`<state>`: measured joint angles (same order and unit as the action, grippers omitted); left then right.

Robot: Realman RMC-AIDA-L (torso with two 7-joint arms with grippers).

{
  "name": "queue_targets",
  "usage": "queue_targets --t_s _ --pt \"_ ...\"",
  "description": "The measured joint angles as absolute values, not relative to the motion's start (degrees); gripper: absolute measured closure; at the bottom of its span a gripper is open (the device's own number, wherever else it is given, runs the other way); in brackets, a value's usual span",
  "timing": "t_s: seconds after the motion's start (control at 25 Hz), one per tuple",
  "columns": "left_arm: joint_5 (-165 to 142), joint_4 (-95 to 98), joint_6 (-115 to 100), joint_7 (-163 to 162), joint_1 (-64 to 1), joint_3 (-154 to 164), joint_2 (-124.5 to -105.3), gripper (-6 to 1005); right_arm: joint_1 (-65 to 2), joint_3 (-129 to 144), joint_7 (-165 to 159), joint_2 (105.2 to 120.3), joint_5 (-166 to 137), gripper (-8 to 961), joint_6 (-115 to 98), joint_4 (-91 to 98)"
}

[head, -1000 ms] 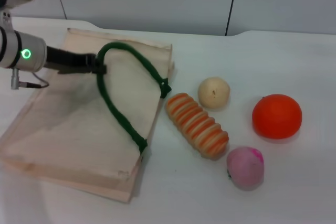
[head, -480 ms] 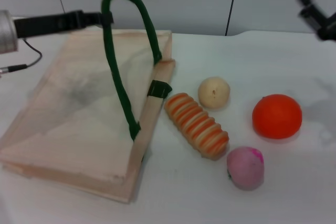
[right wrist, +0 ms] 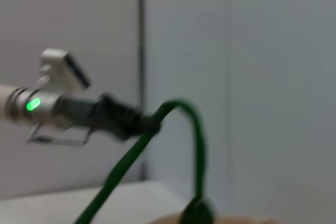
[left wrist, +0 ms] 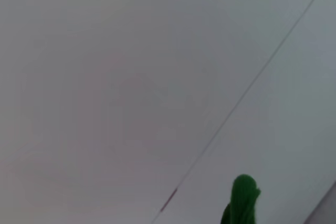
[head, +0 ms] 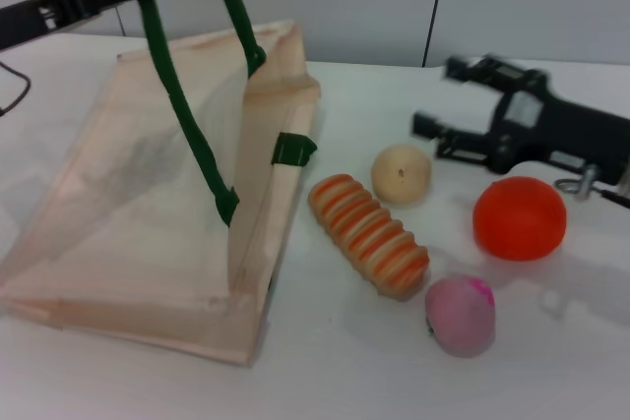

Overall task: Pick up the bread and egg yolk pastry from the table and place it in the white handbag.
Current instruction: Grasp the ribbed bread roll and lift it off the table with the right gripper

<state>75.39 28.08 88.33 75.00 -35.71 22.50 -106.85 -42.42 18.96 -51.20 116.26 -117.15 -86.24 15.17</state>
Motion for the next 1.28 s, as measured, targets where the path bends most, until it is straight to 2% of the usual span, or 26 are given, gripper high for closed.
queue_targets --t_s 0.4,0.76,1.28 --pt "77.73 26.52 87.93 78.35 -35.06 22.40 -106.68 879 -52.35 20.09 -62.31 117.06 -133.63 115 -82.17 13.75" --pt "77.74 23.95 87.36 80.02 -36.27 22.51 -106.38 879 -56.11 25.77 -72.52 117.11 -137.05 117 -72.80 11.53" --pt "77.15 23.73 85.66 80.67 -36.29 23.26 -106.94 879 -62.77 37.14 -86.45 117.06 -140.28 120 -58.51 3.85"
